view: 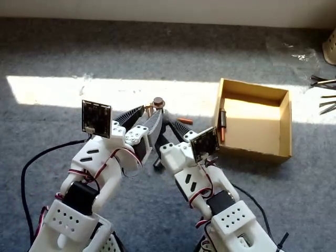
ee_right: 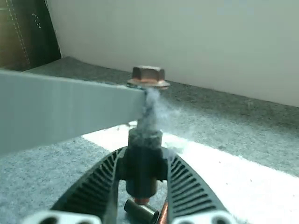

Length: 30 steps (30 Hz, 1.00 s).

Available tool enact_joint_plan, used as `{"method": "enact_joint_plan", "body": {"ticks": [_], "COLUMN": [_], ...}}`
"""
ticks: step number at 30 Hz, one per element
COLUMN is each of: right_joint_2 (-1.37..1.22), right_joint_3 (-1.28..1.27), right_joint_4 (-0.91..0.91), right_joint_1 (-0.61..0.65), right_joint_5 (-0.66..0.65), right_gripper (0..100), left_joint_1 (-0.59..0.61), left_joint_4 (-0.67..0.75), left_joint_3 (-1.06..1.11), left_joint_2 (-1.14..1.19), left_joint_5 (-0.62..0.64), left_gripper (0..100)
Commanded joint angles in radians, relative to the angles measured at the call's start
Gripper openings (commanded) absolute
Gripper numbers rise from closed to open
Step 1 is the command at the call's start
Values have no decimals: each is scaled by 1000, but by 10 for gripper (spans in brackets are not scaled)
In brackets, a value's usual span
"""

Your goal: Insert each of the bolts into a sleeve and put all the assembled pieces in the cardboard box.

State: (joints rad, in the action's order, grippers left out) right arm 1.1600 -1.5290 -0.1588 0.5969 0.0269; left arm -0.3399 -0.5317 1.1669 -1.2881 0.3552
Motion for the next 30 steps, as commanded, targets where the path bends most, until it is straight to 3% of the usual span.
{"method": "enact_joint_plan", "body": {"ticks": [1, 7, 12, 17, 22, 30], "right_joint_2": [13, 12, 12, 12, 12, 12], "right_joint_3": [68, 67, 65, 68, 151, 351], "right_joint_4": [1, 1, 2, 24, 265, 564], "right_joint_1": [-16, -16, -19, -91, -150, -271], "right_joint_5": [8, 8, 8, 8, 8, 6], "right_gripper": [5, 6, 6, 6, 5, 5], "left_joint_1": [10, -28, -33, -25, 48, 225], "left_joint_4": [-17, -89, -84, -89, -91, -112], "left_joint_3": [-51, -70, -1, 10, 31, 76], "left_joint_2": [-16, -87, -197, -300, -305, -312], "left_joint_5": [0, -2, -95, -84, -86, -86], "left_gripper": [178, 179, 178, 150, 19, 6]}}
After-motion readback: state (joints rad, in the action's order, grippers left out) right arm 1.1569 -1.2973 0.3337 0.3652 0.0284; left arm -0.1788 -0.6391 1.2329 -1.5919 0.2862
